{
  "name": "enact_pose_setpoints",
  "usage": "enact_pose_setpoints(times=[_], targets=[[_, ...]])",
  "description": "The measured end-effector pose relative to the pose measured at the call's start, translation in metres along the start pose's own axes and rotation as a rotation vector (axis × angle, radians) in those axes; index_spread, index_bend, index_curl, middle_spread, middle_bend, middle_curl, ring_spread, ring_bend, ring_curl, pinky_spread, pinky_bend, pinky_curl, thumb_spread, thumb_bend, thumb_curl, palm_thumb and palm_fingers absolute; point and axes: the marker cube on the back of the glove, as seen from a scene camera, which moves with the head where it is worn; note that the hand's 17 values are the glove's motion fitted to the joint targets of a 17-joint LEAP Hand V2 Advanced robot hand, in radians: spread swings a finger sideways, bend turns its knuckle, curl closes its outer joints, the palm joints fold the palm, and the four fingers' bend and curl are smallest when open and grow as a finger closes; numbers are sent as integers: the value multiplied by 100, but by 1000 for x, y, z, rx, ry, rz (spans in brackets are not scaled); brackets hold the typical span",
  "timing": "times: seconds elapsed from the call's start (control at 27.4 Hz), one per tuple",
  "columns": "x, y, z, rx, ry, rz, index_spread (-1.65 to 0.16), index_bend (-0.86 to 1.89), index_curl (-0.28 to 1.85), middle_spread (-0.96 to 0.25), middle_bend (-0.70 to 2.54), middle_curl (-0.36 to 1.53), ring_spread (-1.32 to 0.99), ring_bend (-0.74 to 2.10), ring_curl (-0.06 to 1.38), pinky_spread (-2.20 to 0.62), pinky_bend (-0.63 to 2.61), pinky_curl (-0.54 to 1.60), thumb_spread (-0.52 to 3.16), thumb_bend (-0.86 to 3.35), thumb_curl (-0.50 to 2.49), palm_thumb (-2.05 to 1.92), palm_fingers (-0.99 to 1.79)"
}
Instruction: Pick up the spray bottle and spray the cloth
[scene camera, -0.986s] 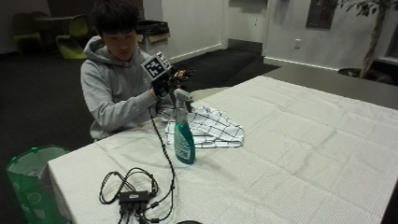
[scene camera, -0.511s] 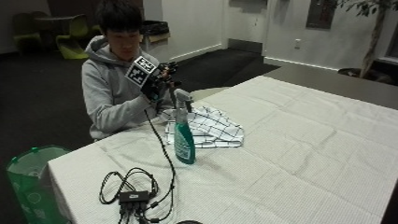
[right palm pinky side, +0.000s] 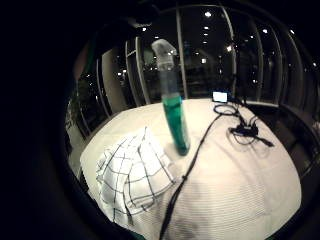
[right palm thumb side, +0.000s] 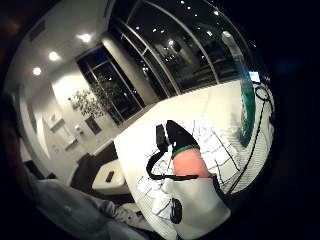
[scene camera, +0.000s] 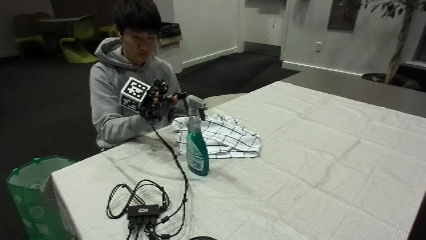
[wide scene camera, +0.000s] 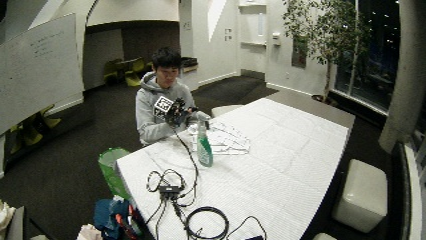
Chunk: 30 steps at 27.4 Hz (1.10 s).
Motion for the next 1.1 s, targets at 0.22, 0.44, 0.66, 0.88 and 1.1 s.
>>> enact_pose_setpoints(times=[0.22, 0.44, 0.66, 0.88, 1.1], targets=[[33, -24, 25, -11, -73, 143, -24, 8, 15, 4, 24, 30, 9, 39, 25, 26, 54, 33, 98, -2, 34, 64, 14], [57, -43, 50, -13, -125, 316, -22, 10, 15, 5, 25, 31, 11, 41, 26, 26, 56, 34, 98, -3, 36, 64, 13], [79, -59, 73, -24, -171, 412, -21, 11, 16, 6, 26, 32, 11, 42, 27, 26, 56, 34, 98, -3, 36, 64, 13], [95, -80, 97, 28, -187, 483, -20, 11, 17, 6, 27, 33, 12, 45, 28, 26, 55, 34, 98, -2, 37, 64, 15], [101, -89, 113, 13, -222, 503, -19, 12, 18, 5, 27, 34, 11, 47, 29, 25, 54, 34, 98, -3, 38, 65, 19]])
